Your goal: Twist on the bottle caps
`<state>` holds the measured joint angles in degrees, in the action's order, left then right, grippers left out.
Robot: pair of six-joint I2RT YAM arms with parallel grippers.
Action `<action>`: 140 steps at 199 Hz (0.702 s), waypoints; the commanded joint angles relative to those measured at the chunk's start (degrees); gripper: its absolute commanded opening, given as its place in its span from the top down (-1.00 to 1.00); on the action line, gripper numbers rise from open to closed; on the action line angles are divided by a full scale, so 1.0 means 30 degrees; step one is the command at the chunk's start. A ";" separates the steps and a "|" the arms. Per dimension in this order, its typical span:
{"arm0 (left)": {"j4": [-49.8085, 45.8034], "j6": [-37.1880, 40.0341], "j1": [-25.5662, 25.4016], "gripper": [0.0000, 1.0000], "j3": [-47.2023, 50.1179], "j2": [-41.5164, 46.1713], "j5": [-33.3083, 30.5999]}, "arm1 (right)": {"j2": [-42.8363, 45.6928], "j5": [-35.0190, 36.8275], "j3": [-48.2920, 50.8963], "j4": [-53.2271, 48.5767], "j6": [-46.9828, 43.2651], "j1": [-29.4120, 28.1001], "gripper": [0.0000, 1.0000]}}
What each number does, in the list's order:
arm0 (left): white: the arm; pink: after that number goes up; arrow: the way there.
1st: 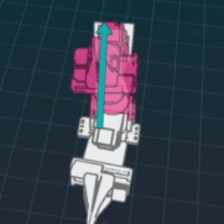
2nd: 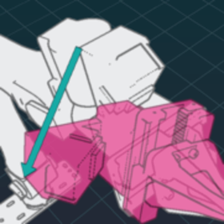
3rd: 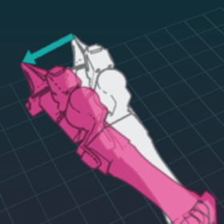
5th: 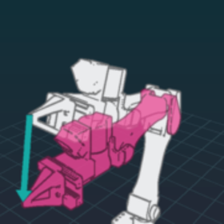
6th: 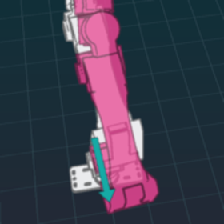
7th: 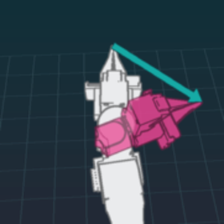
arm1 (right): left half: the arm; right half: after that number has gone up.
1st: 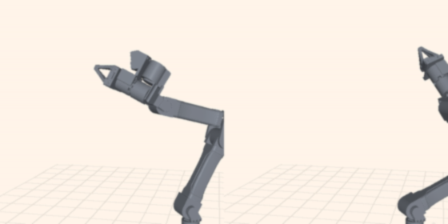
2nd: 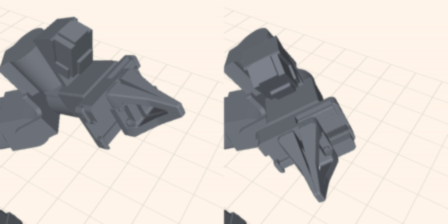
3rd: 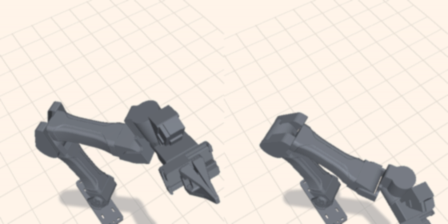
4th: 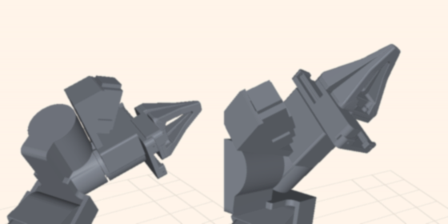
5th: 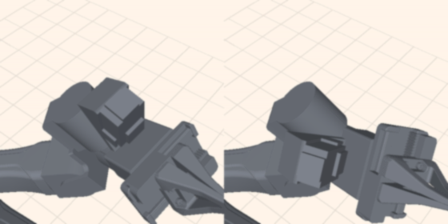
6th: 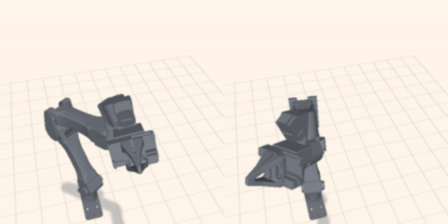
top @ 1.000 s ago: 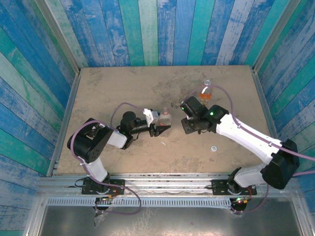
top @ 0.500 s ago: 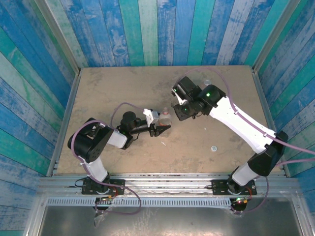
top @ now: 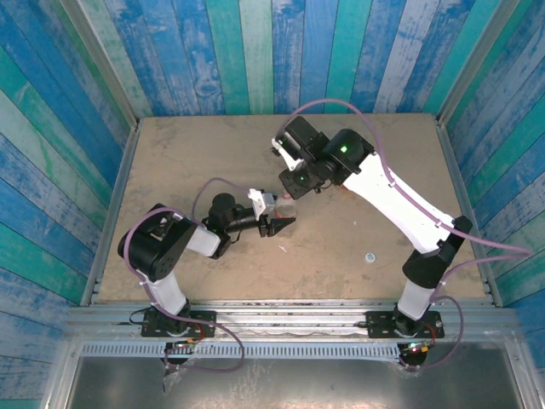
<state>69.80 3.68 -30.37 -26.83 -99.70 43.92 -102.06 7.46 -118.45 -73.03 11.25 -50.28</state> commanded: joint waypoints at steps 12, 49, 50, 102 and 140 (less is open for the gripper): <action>-0.0848 0.0335 -0.0057 -0.33 -0.0053 -0.0685 0.0473 | -0.0942 -0.0100 -0.1099 -0.0997 -0.0548 -0.0261 0.28; -0.0828 0.0322 -0.0072 -0.33 -0.0113 -0.0780 0.0610 | -0.1310 -0.0064 -0.0991 -0.0938 -0.0431 -0.0257 0.29; -0.0827 0.0309 -0.0072 -0.33 -0.0126 -0.0780 0.0602 | -0.1311 -0.0060 -0.0983 -0.0938 -0.0435 -0.0259 0.29; -0.0942 0.0341 -0.0071 -0.33 -0.0098 -0.0780 0.0633 | -0.1458 -0.0421 -0.0505 -0.0814 -0.0321 -0.0242 0.30; -0.1030 0.0350 -0.0072 -0.33 -0.0116 -0.0801 0.0594 | -0.1378 -0.0662 0.0019 -0.0623 -0.0262 -0.0261 0.30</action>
<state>69.52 4.19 -30.37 -27.05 -99.81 44.75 -105.27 6.72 -119.59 -74.13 10.48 -50.63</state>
